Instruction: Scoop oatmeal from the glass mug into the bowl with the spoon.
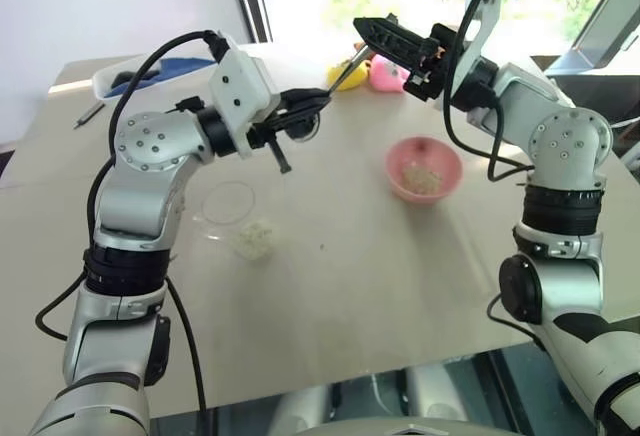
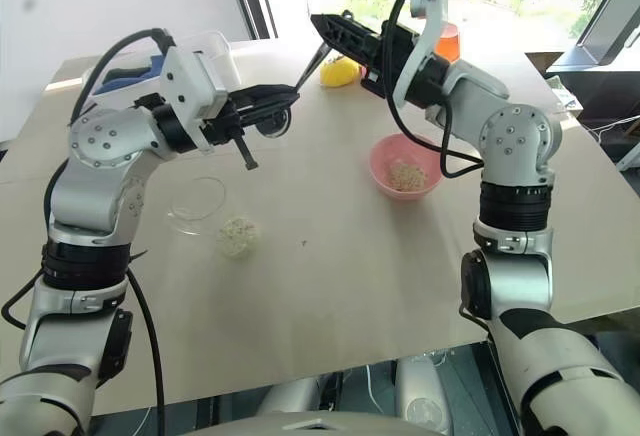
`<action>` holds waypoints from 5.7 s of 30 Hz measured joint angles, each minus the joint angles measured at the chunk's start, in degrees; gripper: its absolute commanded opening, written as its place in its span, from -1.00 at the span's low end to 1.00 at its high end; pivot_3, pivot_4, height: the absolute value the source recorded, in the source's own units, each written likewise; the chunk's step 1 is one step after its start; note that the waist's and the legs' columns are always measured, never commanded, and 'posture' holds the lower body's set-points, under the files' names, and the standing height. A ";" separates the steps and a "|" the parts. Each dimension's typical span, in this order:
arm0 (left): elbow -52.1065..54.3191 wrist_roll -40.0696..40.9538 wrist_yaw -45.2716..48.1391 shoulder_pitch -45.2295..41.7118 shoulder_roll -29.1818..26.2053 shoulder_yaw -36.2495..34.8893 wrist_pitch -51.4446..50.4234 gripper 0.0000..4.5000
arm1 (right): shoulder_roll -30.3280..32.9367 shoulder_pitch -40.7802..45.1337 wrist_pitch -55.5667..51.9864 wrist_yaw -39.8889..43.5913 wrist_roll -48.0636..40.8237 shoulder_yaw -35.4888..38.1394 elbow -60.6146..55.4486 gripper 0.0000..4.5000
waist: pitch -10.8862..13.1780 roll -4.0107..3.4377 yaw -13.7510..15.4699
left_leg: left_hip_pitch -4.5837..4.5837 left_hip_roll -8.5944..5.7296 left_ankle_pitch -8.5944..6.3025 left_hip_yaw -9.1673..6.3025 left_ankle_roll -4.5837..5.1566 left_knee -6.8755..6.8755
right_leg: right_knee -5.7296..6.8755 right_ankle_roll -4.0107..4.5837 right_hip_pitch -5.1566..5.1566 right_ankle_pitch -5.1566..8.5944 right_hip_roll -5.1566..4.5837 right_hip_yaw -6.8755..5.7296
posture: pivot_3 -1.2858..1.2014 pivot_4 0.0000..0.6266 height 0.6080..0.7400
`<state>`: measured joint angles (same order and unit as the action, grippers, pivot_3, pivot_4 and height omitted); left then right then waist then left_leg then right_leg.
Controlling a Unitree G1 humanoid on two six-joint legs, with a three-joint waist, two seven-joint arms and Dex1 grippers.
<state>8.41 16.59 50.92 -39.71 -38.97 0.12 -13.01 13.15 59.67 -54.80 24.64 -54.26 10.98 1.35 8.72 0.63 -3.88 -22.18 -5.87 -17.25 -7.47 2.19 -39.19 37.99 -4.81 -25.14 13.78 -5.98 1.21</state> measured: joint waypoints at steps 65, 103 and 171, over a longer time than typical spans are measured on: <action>25.53 5.40 -21.81 65.06 24.69 -32.40 4.40 0.03 | 0.69 6.38 -1.90 -5.67 0.80 6.33 13.82 -1.00 | -0.07 -0.11 1.76 | 0.17 0.15 -0.03 0.43 0.03 0.12 | -0.09 0.23 0.01 -0.14 0.05 0.39 | 0.03 -0.52 1.00; 9.95 1.52 -22.80 50.12 15.59 -22.00 7.90 -0.99 | 2.35 2.71 -7.81 -14.02 -5.31 9.27 4.61 -1.00 | -0.05 -0.16 1.51 | 0.16 0.16 -0.03 0.44 0.03 0.21 | -0.05 0.23 -0.07 -0.14 0.01 0.42 | 0.03 -0.52 1.00; -5.24 -12.26 -25.11 13.74 11.74 -1.72 2.82 -0.99 | -11.87 -5.09 -8.28 -12.89 12.41 -0.43 1.96 -1.00 | -0.06 -0.13 -0.10 | -0.41 0.04 -0.01 0.24 0.01 -0.15 | 0.07 0.21 -0.52 -0.15 0.06 0.16 | 0.03 -0.52 1.00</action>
<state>3.17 4.32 25.80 -25.98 -27.22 -1.61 -10.19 1.28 54.58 -63.08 11.75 -41.86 10.55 3.30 8.65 0.49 -3.98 -22.59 -5.83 -17.26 -7.23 2.21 -39.34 38.06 -4.60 -25.66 13.63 -5.91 1.37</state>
